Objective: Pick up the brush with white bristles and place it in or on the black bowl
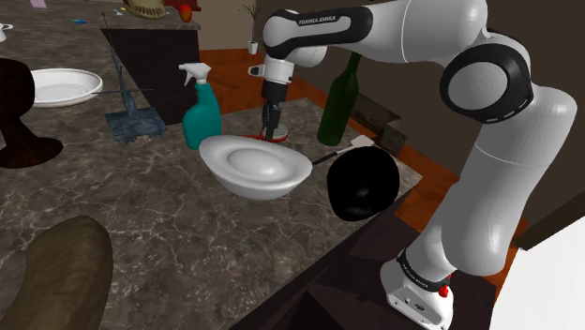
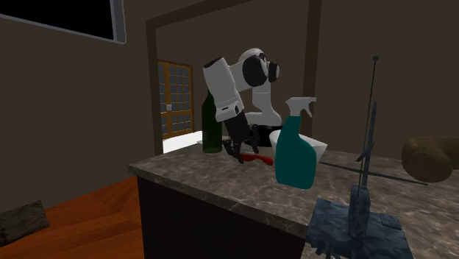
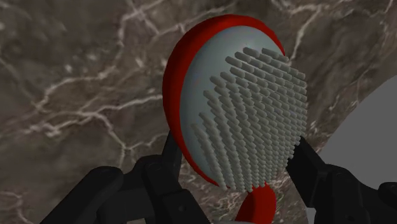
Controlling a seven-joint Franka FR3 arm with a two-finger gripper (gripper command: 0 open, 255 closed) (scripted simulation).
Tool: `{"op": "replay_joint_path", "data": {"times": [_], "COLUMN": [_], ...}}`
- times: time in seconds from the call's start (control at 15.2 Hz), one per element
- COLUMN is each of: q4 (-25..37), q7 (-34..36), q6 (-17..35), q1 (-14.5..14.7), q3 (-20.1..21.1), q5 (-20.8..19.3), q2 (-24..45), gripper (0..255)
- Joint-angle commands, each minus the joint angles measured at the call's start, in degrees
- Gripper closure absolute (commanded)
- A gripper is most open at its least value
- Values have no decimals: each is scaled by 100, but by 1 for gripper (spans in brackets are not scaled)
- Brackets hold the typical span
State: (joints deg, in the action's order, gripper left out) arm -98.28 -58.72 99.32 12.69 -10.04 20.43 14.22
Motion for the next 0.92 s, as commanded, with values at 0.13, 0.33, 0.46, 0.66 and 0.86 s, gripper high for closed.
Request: {"op": "replay_joint_path", "data": {"times": [0.13, 0.33, 0.46, 0.66, 0.86], "q4": [237, 418, 547, 753, 975], "q7": [85, 148, 189, 251, 313], "q6": [-279, -485, -624, -837, -1054], "q1": [-11, -19, -26, -36, -49], "q3": [-8, -13, -16, -20, -24], "q5": [-27, -42, -49, -57, -60], "q2": [-55, -89, -106, -122, -125], "gripper": [255, 255, 255, 255, 255]}}
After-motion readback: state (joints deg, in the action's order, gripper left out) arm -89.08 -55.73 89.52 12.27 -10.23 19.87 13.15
